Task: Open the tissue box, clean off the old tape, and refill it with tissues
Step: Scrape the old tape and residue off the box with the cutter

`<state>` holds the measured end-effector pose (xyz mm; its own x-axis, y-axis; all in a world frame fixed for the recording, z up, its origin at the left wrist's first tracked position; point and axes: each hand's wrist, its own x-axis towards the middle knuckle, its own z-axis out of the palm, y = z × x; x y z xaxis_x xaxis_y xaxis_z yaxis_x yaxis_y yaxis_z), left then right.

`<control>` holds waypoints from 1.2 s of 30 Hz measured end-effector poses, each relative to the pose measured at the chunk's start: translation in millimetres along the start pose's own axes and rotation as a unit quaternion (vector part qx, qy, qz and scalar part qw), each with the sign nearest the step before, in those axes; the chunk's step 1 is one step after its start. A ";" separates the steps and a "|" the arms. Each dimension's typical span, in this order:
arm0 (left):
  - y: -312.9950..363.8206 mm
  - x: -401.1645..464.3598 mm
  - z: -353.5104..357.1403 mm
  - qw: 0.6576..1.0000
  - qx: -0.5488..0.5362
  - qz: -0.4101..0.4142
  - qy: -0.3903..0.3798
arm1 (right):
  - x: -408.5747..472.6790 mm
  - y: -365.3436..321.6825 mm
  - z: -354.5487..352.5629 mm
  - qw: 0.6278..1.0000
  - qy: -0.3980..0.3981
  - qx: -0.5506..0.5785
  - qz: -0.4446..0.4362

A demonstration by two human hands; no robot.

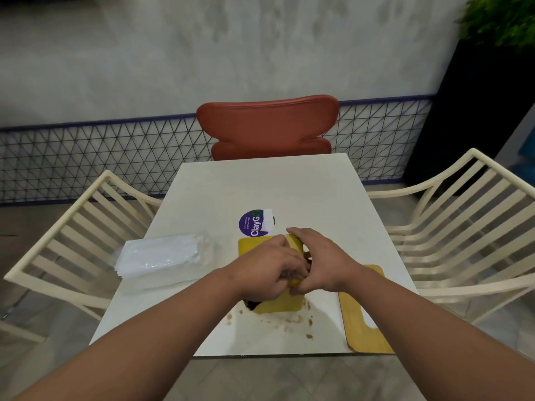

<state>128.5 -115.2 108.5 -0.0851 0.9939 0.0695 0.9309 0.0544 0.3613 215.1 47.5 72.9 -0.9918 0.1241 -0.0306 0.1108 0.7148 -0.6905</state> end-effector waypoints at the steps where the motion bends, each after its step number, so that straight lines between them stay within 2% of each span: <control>1: 0.2 -3.5 -1.4 1.000 -0.012 0.008 -0.002 | 0.2 0.4 -0.2 1.000 0.001 -0.007 -0.007; 4: -3.1 -18.4 -7.8 0.998 -0.055 0.003 -0.004 | 1.5 1.4 -0.6 1.000 -0.003 -0.019 -0.013; 7: -8.3 -29.8 -18.9 0.993 -0.100 -0.064 -0.020 | 3.6 2.6 -0.6 0.999 -0.005 -0.043 -0.010; 9: -6.7 -30.3 -29.1 0.968 -0.192 -0.160 0.036 | 4.2 3.4 -1.2 0.999 -0.005 -0.047 -0.007; 11: -6.1 -27.7 -36.2 0.917 -0.279 -0.257 0.118 | 4.6 4.1 -1.0 0.999 -0.004 -0.050 -0.009; 12: -7.7 -26.2 -36.3 0.912 -0.269 -0.277 0.142 | 4.4 4.7 -0.9 0.999 -0.005 -0.050 -0.010; 15: -15.2 -26.8 -32.0 0.930 -0.097 -0.305 0.182 | 4.4 6.4 -1.1 0.999 -0.006 -0.051 -0.007; 17: -15.5 -26.1 -31.2 0.921 -0.071 -0.325 0.204 | 5.1 6.3 -1.3 0.999 -0.004 -0.054 -0.005; 19: -14.1 -24.2 -30.9 0.911 -0.109 -0.343 0.200 | 6.0 6.3 -1.1 0.998 -0.007 -0.056 -0.006; 22: -10.8 -22.0 -33.4 0.879 -0.269 -0.340 0.197 | 6.3 5.7 -1.5 0.999 -0.002 -0.032 -0.007; 23: -11.8 -21.6 -34.4 0.873 -0.293 -0.338 0.196 | 6.2 5.5 -1.6 1.000 0.000 -0.027 -0.007; 25: -17.3 -22.0 -35.0 0.884 -0.232 -0.362 0.184 | 6.5 5.7 -1.6 0.999 -0.006 -0.038 -0.010; 27: -21.7 -23.4 -36.5 0.897 -0.110 -0.388 0.183 | 6.8 6.4 -1.7 0.999 -0.010 -0.048 -0.010; 31: -29.5 -26.5 -33.7 0.922 0.052 -0.350 0.158 | 8.3 8.2 -1.5 0.999 -0.006 -0.046 -0.010; 33: -29.7 -28.5 -32.5 0.926 0.062 -0.345 0.136 | 8.4 8.0 -1.6 0.999 -0.006 -0.050 -0.010; 36: -19.1 -28.9 -30.4 0.925 0.022 -0.360 0.118 | 9.0 8.2 -1.7 0.999 -0.005 -0.046 -0.008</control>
<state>102.4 -147.9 127.8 -0.7593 0.6501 0.0279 0.6156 0.7038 0.3547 207.2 55.6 68.2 -0.9941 0.1047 -0.0275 0.0991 0.7773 -0.6213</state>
